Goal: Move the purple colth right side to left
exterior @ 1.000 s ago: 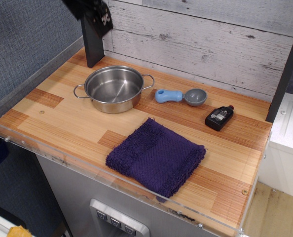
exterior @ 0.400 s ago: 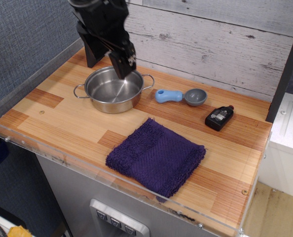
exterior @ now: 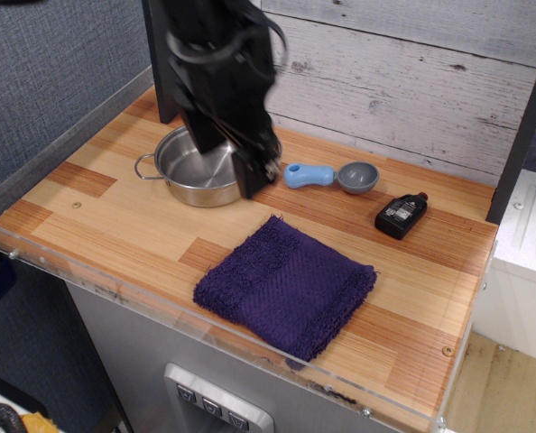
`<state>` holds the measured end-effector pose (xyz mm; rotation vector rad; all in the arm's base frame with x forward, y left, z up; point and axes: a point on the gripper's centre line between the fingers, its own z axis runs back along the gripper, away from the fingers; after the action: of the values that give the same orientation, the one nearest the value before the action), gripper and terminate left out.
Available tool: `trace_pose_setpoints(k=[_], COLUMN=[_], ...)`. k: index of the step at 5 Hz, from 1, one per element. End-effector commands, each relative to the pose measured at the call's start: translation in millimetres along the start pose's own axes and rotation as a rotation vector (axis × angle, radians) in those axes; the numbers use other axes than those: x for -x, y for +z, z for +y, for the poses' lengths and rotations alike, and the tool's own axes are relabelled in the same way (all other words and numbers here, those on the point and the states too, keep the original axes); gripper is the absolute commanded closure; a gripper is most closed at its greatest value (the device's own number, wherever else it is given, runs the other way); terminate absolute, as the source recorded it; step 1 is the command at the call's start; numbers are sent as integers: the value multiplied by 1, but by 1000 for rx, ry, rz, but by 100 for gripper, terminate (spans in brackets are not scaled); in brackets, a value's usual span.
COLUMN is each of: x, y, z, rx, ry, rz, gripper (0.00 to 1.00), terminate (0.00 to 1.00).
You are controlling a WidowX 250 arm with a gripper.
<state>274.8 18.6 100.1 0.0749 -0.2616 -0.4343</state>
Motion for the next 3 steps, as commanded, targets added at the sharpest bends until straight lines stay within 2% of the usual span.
trace_pose_setpoints(k=[1,3], x=[10,25], y=[-15,-43], z=[-35,-50], rx=[42,74], ry=[-49,-64], rz=[31,58], gripper=[0,0], terminate=[0,0])
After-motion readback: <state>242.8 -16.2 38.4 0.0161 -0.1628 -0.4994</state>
